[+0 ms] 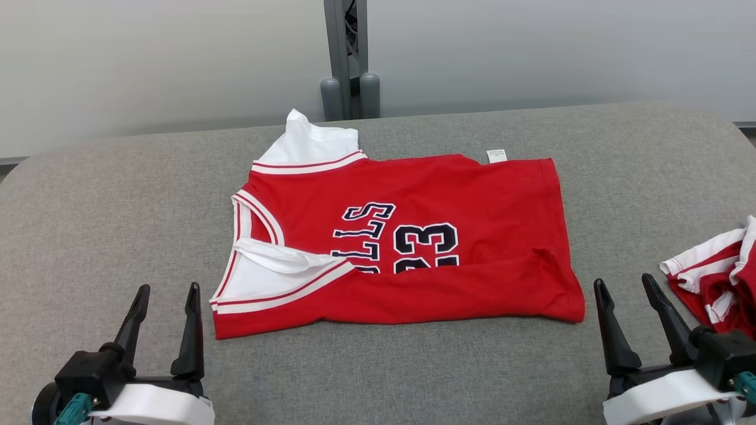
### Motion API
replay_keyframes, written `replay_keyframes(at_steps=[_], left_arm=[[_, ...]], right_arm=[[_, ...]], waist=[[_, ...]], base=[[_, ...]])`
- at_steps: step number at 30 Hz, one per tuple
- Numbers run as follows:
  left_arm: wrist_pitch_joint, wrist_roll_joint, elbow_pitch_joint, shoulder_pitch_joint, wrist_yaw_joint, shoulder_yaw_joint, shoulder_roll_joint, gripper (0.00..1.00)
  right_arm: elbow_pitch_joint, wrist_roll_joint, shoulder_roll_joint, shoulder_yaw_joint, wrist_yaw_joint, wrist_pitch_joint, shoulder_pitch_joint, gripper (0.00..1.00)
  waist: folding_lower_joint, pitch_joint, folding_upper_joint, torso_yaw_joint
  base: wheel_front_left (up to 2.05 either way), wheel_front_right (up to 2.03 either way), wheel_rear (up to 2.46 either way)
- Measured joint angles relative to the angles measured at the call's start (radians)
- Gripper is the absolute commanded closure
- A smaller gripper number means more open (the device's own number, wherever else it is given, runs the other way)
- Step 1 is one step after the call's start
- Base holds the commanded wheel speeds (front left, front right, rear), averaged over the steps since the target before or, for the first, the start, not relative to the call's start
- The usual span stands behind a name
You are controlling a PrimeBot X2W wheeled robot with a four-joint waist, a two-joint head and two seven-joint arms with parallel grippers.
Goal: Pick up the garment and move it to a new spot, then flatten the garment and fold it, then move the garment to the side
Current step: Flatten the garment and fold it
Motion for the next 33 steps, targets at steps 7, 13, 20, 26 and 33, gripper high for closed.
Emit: replay_keyframes(at_steps=[7,13,20,26,33], left_arm=[[0.02,0.0,-0.03,0.006,0.016,-0.003,0.006,0.0],[0.029,0.001,-0.051,0.006,0.028,-0.002,0.013,0.0],[0.045,0.002,-0.066,0.003,0.034,-0.018,0.014,0.0],[0.126,-0.001,-0.037,-0.057,0.005,-0.066,0.016,0.0],[0.192,-0.03,0.051,-0.113,-0.015,-0.077,0.017,0.0]], right_arm=[[-0.024,0.01,0.0,-0.003,0.0,0.01,0.012,0.0],[-0.03,0.013,0.0,-0.004,0.0,0.011,0.012,0.0],[-0.033,0.018,0.0,-0.011,0.0,0.011,0.007,0.0],[0.017,0.011,0.0,-0.032,0.0,0.051,-0.032,0.0],[0.129,0.007,0.0,-0.026,0.0,0.074,-0.101,0.0]], waist=[[0.0,-0.001,0.0,0.001],[0.0,0.005,0.0,0.008],[0.0,0.013,0.0,0.018],[0.0,0.038,0.0,0.027],[0.0,0.092,0.0,0.025]], base=[[0.0,0.0,0.0],[0.0,0.0,0.0],[0.0,0.0,0.0],[0.0,0.0,0.0],[0.0,0.0,0.0]])
